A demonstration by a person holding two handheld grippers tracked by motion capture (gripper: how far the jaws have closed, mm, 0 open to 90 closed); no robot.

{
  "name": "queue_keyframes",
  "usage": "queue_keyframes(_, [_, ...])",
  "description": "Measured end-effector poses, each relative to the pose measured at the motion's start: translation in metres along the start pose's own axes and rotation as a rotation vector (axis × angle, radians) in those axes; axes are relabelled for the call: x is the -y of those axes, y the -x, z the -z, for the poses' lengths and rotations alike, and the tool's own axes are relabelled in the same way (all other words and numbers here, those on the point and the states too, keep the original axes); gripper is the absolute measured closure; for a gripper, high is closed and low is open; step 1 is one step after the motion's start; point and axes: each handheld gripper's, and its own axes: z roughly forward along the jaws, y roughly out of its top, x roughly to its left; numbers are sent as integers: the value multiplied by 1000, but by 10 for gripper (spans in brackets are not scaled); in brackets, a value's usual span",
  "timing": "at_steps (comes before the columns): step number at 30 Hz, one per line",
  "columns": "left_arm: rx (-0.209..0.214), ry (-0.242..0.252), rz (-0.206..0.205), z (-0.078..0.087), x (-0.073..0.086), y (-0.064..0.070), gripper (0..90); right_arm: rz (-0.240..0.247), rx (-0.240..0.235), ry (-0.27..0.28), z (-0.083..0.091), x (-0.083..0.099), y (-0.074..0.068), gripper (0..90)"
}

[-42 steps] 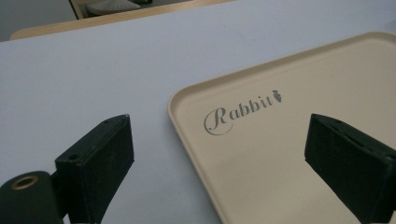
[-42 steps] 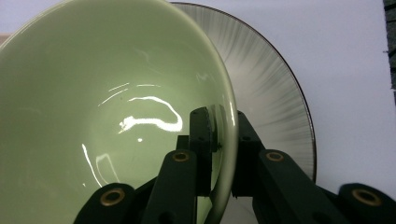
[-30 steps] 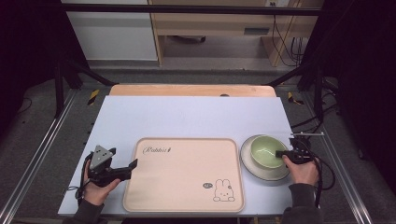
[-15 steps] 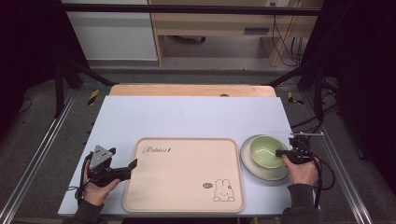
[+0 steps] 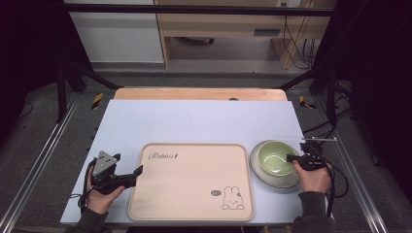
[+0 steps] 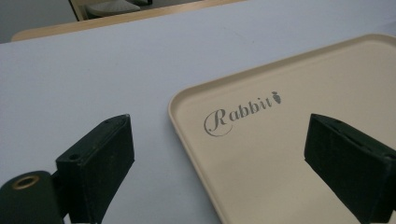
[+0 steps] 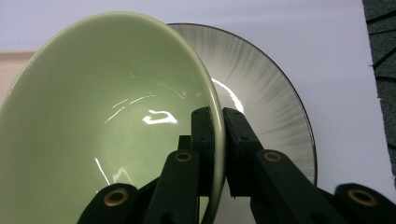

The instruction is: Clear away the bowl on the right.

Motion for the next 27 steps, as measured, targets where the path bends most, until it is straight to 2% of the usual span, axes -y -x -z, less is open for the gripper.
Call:
queue_keyframes(7, [1, 1, 1, 0, 0, 0, 80, -10, -7, 2, 2, 0, -1, 833])
queue_keyframes(13, [1, 3, 4, 1, 0, 0, 80, 10, 10, 7, 4, 0, -3, 832])
queue_keyframes(16, [0, 3, 4, 0, 0, 0, 80, -13, -2, 9, 6, -1, -6, 833])
queue_keyframes(21, [0, 3, 3, 0, 0, 0, 80, 0, -16, 30, 12, -2, -8, 832])
queue_keyframes(22, [0, 2, 2, 0, 0, 0, 79, 21, -17, 35, 13, -1, -7, 832])
queue_keyframes(27, [1, 2, 3, 0, 0, 0, 79, 19, -28, 40, 18, -2, -11, 832])
